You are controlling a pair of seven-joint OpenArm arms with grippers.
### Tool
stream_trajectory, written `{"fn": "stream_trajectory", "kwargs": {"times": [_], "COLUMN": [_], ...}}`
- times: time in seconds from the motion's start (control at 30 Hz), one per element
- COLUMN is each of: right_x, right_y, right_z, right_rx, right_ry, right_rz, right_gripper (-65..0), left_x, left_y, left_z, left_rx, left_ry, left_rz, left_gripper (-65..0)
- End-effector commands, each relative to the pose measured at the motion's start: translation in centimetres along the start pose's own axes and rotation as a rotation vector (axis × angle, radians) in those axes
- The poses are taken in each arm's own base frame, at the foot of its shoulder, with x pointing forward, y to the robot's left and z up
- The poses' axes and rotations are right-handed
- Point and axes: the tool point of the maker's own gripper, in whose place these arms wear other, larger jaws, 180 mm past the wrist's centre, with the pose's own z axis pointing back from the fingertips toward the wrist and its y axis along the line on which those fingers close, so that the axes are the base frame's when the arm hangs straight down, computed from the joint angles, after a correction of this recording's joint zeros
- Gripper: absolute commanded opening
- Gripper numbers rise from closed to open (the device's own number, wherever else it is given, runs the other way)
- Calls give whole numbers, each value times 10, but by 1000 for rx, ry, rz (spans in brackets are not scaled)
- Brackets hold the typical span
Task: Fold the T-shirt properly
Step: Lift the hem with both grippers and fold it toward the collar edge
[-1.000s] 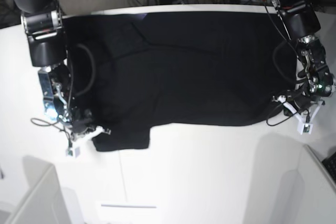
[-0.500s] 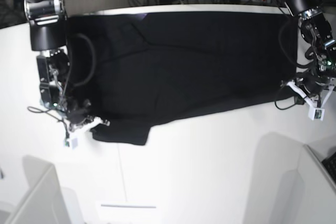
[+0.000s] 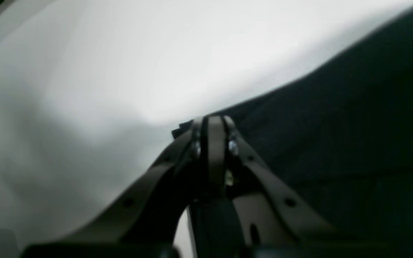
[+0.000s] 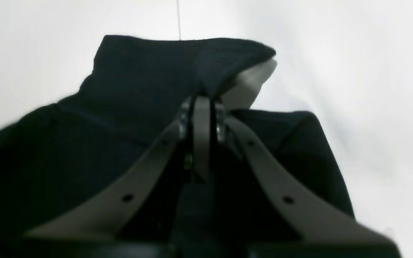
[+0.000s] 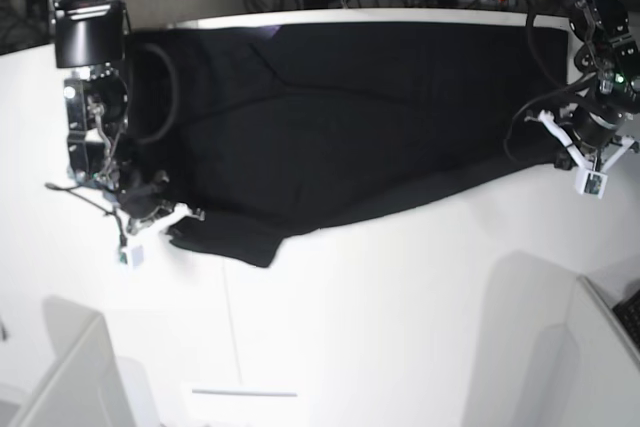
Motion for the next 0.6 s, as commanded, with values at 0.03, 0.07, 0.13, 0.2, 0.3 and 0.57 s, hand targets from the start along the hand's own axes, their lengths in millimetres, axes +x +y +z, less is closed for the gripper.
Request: {"fn": "stream_trajectory", "kwargs": {"times": [0.03,0.07,0.13,0.2,0.3,0.57], "right_x": [24,27,21,21,19,14], "right_y": [-1,1,1,-4,-9,-12], "right_z": [10,13,16,21,29,50], "right_rx": [2,6,7,-1,-9,-16], "right_ry": [-75,-83,-78,-78,-77,-74], "right_rz": [27,33,38,26,14,7], "right_gripper": [-650,-650,-650,-650,-650,-650], "left_x": [8,4,-3,-5,-11,-17], "left_y": [8,14,20,24,23,15], "left_z": [8,11,15,18,21,27], "left_rx": [25,40,61,67,52,30], "left_ry": [-31,-27,-24,-25,-12,-6], "left_rz": [-17,-5,29,25,-7,-27], "left_gripper": [-650,-650,-650,-650,-650,-650]}}
